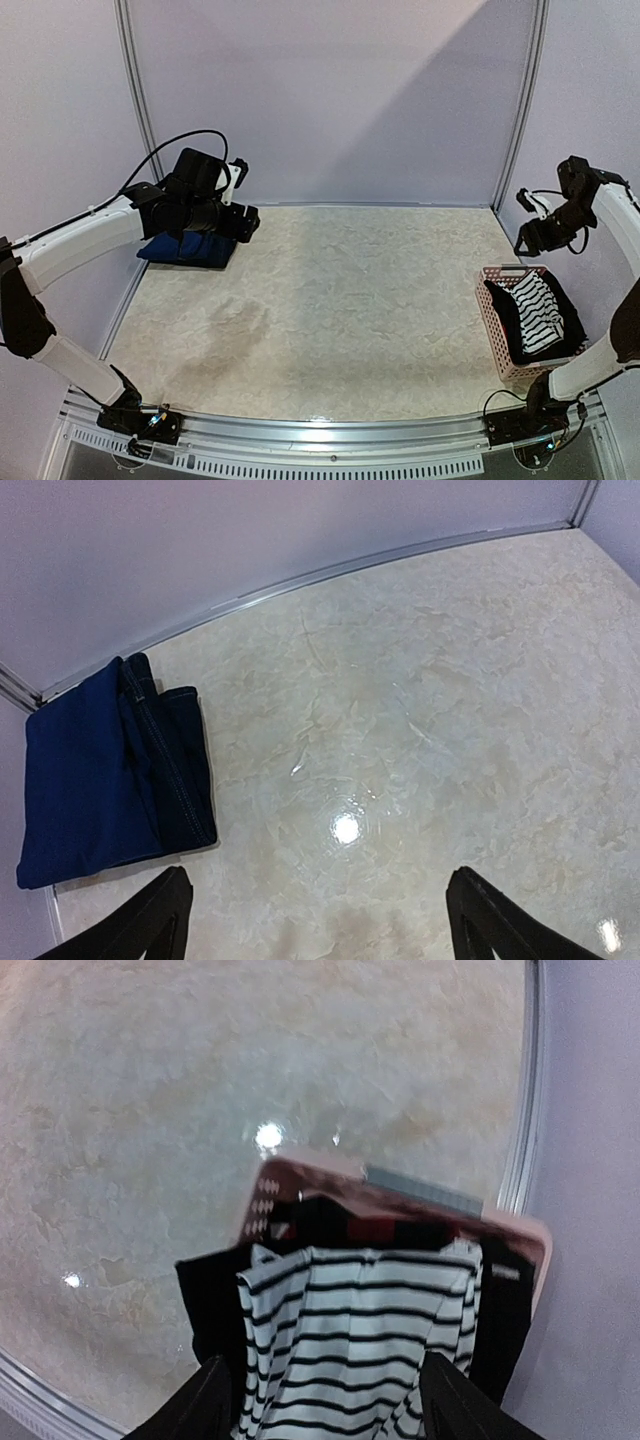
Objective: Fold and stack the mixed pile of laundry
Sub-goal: Pick up the crumpled tank top from the bin.
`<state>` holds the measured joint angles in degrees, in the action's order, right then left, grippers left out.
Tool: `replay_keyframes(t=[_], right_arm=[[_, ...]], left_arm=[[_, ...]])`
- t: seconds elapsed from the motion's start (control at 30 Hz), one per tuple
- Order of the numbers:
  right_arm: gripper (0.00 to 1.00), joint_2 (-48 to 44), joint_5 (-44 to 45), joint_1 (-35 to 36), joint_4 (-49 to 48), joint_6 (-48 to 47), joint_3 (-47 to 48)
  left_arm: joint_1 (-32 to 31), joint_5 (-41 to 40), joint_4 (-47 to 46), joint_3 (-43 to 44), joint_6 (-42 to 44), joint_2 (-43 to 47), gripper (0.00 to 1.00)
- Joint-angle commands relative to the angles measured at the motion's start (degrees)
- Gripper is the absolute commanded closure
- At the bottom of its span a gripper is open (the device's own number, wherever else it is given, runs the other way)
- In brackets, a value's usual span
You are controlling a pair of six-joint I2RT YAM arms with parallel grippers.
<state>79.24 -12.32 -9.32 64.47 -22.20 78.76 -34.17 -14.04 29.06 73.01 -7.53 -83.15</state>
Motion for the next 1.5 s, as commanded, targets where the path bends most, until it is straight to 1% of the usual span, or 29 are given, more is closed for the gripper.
replay_keyframes(t=[0.0, 0.13, 0.27, 0.37, 0.57, 0.63, 0.67, 0.8, 0.83, 0.87, 1.0, 1.13, 1.3, 1.4, 1.47], right_arm=[[0.39, 0.9, 4.1, -5.5, 7.9, -5.8, -3.4], [0.4, 2.6, 9.6, -7.8, 4.5, -6.8, -7.5], [0.41, 5.1, 14.9, -7.9, 1.5, -7.7, -10.3], [0.42, 7.7, 17.1, -7.9, -0.2, -8.1, -12.6], [0.51, 10.3, 20.6, -7.9, -3.6, -8.6, -15.1], [0.56, 10.6, 20.5, -7.9, -3.6, -8.6, -15.4], [0.61, 10.8, 20.6, -8.0, -3.5, -8.7, -15.6], [0.88, 10.8, 20.4, -8.0, -2.7, -9.5, -15.8], [0.97, 10.4, 20.0, -7.9, -2.5, -9.7, -15.3], [0.99, 9.5, 19.5, -7.9, -2.2, -9.7, -14.7], [1.0, 4.2, 16.0, -7.9, 1.0, -9.7, -9.2], [1.0, -1.2, 9.8, -7.9, 5.3, -9.4, 0.4], [1.0, -2.5, 1.8, -7.8, 11.1, -8.8, 11.2], [1.0, -2.3, -6.5, -7.4, 14.5, -8.7, 17.0], [1.0, -2.0, -11.1, -5.7, 15.3, -8.9, 20.6]], left_arm=[[0.4, 2.3, 0.7, 0.4, -0.9, 0.9, 0.1], [0.3, 2.6, 0.9, 0.5, -1.0, 0.5, 0.1], [0.2, 2.7, 1.1, 0.6, -1.1, 0.4, 0.1], [0.0, 2.5, 1.2, 0.6, -1.0, 0.5, 0.1], [-0.2, 2.5, 1.2, 0.6, -0.8, 0.2, 0.1], [-0.2, 2.6, 1.4, 0.7, -0.8, 0.1, 0.1], [-0.2, 2.8, 1.4, 0.8, -0.8, 0.0, 0.1], [-0.2, 3.1, 1.6, 0.9, -0.8, 0.0, 0.1], [-0.2, 2.9, 1.5, 0.9, -0.8, 0.0, 0.1], [-0.3, 3.0, 1.6, 0.9, -0.9, -0.1, 0.1], [-0.3, 3.1, 1.5, 0.9, -0.8, -0.2, 0.1], [-0.3, 3.4, 1.6, 1.0, -0.9, -0.6, 0.1], [-0.3, 3.5, 1.6, 1.0, -1.0, -0.8, 0.1], [-0.3, 3.5, 1.7, 1.0, -1.0, -1.1, 0.1], [-0.3, 3.7, 1.5, 1.0, -1.0, -1.5, 0.1]])
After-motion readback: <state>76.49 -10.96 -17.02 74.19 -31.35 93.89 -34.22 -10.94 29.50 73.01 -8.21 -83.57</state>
